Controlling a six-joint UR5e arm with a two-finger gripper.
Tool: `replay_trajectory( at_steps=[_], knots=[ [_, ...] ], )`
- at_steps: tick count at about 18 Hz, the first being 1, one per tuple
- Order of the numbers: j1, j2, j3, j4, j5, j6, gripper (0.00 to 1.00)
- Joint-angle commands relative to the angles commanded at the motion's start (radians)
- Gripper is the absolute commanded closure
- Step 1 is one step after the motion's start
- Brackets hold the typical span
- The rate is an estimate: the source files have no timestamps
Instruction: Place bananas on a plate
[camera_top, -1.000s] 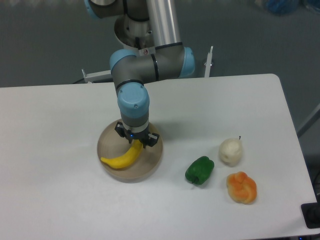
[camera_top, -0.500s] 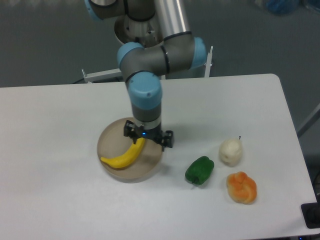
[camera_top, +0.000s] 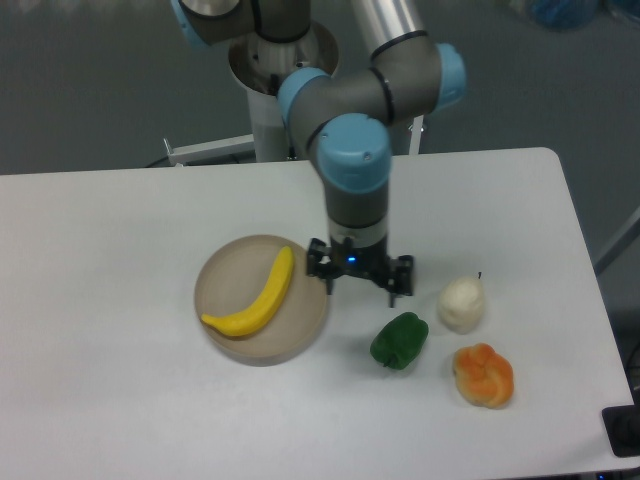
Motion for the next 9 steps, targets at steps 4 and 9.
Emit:
replay_trajectory(
  at_steps=[4,9],
  knots=[
    [0.037,-0.032,0.057,0.000,0.002,0.075,0.00],
    [0.068,-0.075,0.136,-0.006,0.000,0.160,0.00]
  ],
)
